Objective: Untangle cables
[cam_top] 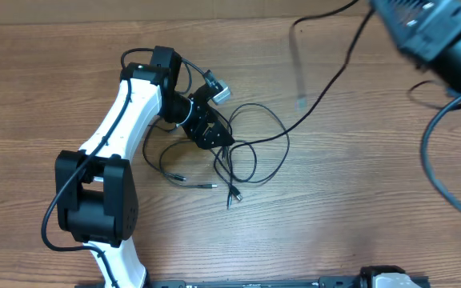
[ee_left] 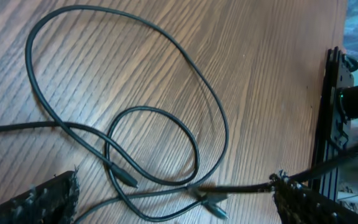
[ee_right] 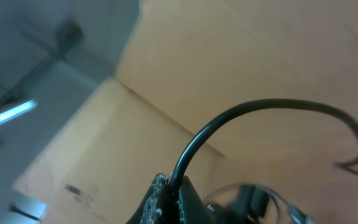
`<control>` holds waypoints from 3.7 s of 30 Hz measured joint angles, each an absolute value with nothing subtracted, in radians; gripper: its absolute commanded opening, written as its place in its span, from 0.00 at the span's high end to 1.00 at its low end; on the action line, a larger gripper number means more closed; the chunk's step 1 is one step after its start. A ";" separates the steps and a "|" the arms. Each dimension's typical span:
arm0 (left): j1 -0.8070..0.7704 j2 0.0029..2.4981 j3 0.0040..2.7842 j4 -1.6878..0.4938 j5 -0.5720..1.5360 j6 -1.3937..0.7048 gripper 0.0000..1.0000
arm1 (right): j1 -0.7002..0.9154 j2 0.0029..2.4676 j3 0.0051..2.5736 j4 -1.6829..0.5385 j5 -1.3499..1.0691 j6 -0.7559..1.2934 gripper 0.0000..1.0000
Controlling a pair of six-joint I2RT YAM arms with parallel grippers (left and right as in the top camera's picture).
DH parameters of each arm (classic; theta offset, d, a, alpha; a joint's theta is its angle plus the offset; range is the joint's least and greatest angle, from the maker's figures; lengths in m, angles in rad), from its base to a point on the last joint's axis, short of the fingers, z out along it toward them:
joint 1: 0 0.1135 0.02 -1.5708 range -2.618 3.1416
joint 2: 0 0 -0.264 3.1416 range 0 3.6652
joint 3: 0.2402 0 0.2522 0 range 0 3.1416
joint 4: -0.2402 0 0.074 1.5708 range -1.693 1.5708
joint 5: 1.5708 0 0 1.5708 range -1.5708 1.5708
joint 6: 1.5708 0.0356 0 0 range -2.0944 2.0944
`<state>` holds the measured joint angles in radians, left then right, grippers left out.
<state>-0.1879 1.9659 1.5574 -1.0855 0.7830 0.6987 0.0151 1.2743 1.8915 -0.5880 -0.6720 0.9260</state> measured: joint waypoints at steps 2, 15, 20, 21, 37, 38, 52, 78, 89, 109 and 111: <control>-0.188 1.966 1.557 -1.086 0.779 0.693 0.00 | -0.026 1.275 1.893 -0.508 -0.722 0.988 0.96; -0.188 1.966 1.557 -1.100 0.769 0.656 0.00 | -0.079 1.274 1.894 -0.134 -0.886 1.275 0.96; -0.188 1.966 1.557 -1.103 0.771 0.656 0.00 | -0.079 1.274 1.895 -0.055 -0.905 1.288 0.96; -0.188 1.966 1.557 -1.107 0.775 0.656 0.00 | -0.079 1.274 1.895 -0.053 -0.913 1.281 0.96; -0.336 1.966 1.549 -0.962 0.464 0.293 0.00 | -0.079 1.277 1.895 -0.061 -0.940 1.244 0.96; -0.343 1.966 1.549 -0.966 0.437 0.250 0.00 | -0.079 1.279 1.895 -0.061 -0.940 1.244 0.96; -0.513 1.966 1.291 -0.942 0.136 -0.064 0.00 | -0.079 1.330 1.895 -0.066 -0.942 1.242 0.96; -0.501 1.840 1.235 -1.031 0.207 0.167 0.00 | -0.307 1.445 1.902 -0.537 -0.936 0.971 0.96; -0.501 1.840 1.235 -1.019 0.241 0.169 0.01 | -0.308 1.446 1.905 -0.895 -0.901 0.772 0.96; -0.501 1.840 1.235 -1.009 0.244 0.169 0.00 | -0.308 1.516 1.905 -1.264 -0.305 0.654 0.96; -0.501 1.840 1.235 -1.009 0.244 0.169 0.00 | -0.308 1.516 1.905 -1.268 -0.287 0.654 0.96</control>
